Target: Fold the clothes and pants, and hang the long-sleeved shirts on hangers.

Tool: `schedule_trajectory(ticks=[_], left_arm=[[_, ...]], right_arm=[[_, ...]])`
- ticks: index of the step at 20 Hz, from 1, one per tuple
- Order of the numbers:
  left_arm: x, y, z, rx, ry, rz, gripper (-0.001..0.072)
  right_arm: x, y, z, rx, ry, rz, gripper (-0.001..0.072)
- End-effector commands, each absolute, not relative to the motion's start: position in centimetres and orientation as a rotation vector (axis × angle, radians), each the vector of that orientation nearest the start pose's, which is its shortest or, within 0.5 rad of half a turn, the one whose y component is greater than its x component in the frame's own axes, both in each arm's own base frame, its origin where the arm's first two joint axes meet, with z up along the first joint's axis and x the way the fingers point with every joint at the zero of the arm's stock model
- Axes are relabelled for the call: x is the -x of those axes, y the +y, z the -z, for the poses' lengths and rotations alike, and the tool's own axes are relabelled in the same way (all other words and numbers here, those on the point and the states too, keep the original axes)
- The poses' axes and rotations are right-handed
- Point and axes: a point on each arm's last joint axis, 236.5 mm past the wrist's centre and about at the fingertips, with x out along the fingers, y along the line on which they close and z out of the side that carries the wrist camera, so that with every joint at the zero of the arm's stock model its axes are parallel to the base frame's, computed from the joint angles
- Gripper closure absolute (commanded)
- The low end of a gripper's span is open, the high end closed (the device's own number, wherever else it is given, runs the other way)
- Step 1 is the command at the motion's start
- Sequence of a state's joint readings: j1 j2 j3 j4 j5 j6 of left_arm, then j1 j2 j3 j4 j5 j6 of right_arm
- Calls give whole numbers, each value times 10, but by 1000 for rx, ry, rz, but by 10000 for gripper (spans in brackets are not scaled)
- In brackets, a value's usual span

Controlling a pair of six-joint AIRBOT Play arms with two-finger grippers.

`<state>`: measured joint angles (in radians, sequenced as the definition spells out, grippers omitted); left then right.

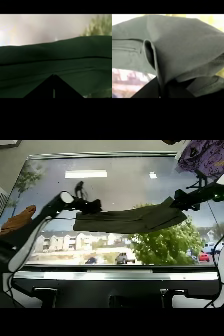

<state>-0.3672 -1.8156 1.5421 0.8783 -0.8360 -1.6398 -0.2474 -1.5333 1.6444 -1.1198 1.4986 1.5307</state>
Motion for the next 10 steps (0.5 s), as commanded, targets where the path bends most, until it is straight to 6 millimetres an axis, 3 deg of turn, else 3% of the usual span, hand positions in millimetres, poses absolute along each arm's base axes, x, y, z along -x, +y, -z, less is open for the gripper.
schedule_trajectory(ticks=[1,6,10], left_arm=[[-453,-416,34,599,1233,643,692],[-421,-523,37,722,1294,800,692],[-399,-564,49,851,1353,814,692]], right_arm=[[-421,-16,-115,-413,1259,-104,682],[-415,-26,-156,-361,1189,-63,682],[-414,-25,-174,-356,1155,-62,682]])
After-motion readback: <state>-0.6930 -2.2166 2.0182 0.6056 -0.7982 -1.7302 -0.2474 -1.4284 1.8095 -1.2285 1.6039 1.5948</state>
